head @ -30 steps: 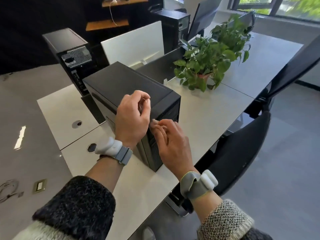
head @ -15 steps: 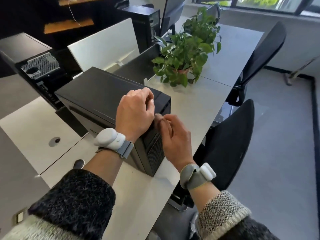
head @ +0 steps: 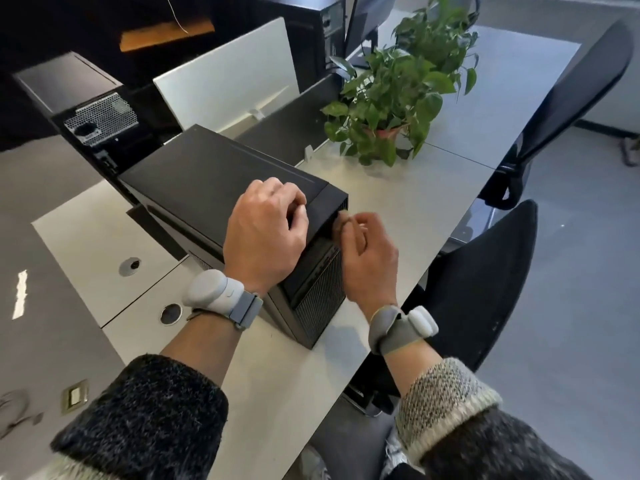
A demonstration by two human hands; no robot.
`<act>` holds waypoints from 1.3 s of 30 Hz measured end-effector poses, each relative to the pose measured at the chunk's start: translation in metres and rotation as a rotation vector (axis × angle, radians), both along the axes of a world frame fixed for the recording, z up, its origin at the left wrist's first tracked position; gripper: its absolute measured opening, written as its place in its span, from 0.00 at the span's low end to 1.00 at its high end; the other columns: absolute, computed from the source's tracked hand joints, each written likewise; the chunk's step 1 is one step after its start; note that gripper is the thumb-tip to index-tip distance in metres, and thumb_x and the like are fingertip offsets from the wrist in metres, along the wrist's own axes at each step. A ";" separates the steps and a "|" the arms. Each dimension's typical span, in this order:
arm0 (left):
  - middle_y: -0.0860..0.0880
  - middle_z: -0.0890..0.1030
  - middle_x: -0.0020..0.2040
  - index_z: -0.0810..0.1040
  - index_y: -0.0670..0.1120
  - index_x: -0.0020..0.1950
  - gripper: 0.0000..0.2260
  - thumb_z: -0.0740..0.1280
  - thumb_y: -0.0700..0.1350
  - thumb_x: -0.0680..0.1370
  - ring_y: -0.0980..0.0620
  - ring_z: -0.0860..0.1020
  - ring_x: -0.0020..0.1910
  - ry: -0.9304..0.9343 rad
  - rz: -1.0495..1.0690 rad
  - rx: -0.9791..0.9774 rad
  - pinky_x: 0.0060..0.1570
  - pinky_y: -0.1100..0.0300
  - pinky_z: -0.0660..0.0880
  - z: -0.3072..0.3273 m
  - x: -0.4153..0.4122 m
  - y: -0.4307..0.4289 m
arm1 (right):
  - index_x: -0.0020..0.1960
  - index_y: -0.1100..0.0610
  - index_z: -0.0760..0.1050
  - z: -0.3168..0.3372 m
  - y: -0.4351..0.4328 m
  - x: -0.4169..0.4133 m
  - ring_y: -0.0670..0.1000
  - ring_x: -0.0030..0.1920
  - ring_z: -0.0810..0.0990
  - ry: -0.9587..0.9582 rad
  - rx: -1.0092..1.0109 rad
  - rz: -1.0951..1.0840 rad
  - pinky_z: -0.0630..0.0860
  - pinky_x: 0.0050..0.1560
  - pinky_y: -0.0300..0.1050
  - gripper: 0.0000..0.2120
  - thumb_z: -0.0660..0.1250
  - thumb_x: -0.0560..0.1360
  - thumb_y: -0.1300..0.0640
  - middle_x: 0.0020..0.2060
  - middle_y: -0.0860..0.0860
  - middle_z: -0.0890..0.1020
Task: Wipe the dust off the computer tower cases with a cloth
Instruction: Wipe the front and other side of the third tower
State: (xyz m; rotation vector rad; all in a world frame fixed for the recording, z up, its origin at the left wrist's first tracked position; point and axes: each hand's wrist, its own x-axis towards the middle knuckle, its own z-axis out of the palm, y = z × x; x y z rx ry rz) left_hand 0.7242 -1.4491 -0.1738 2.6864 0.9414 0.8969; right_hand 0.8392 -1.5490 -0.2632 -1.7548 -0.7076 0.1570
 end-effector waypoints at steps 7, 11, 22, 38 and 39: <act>0.52 0.79 0.45 0.80 0.47 0.49 0.04 0.67 0.45 0.80 0.50 0.74 0.48 -0.004 0.027 0.002 0.48 0.55 0.74 0.000 0.000 -0.002 | 0.51 0.47 0.73 0.006 -0.008 -0.008 0.44 0.36 0.75 0.013 0.088 0.119 0.70 0.39 0.38 0.05 0.65 0.86 0.49 0.37 0.42 0.77; 0.51 0.79 0.45 0.80 0.47 0.49 0.04 0.67 0.45 0.80 0.50 0.74 0.48 -0.006 0.028 0.002 0.48 0.57 0.72 0.000 0.001 -0.002 | 0.53 0.55 0.78 -0.014 -0.027 -0.034 0.49 0.40 0.78 -0.093 0.145 0.355 0.75 0.42 0.45 0.04 0.67 0.85 0.55 0.41 0.48 0.78; 0.53 0.78 0.45 0.80 0.48 0.48 0.04 0.67 0.45 0.80 0.52 0.74 0.48 -0.011 0.054 -0.002 0.46 0.57 0.73 -0.002 0.001 -0.002 | 0.50 0.49 0.73 0.009 -0.007 -0.003 0.44 0.34 0.76 0.075 0.035 0.172 0.71 0.39 0.39 0.07 0.64 0.86 0.49 0.35 0.44 0.77; 0.53 0.78 0.44 0.80 0.47 0.47 0.04 0.67 0.45 0.80 0.51 0.74 0.46 -0.027 0.049 0.020 0.46 0.60 0.70 -0.002 0.001 -0.002 | 0.52 0.50 0.71 -0.010 -0.002 0.002 0.53 0.40 0.80 0.101 -0.045 0.080 0.75 0.42 0.51 0.06 0.61 0.86 0.50 0.40 0.50 0.81; 0.53 0.77 0.43 0.80 0.47 0.47 0.04 0.67 0.45 0.80 0.51 0.74 0.46 -0.029 0.052 0.021 0.46 0.60 0.70 -0.002 0.001 -0.001 | 0.52 0.51 0.72 -0.009 -0.004 -0.006 0.53 0.39 0.79 0.095 -0.023 0.122 0.76 0.42 0.52 0.07 0.61 0.87 0.50 0.40 0.50 0.81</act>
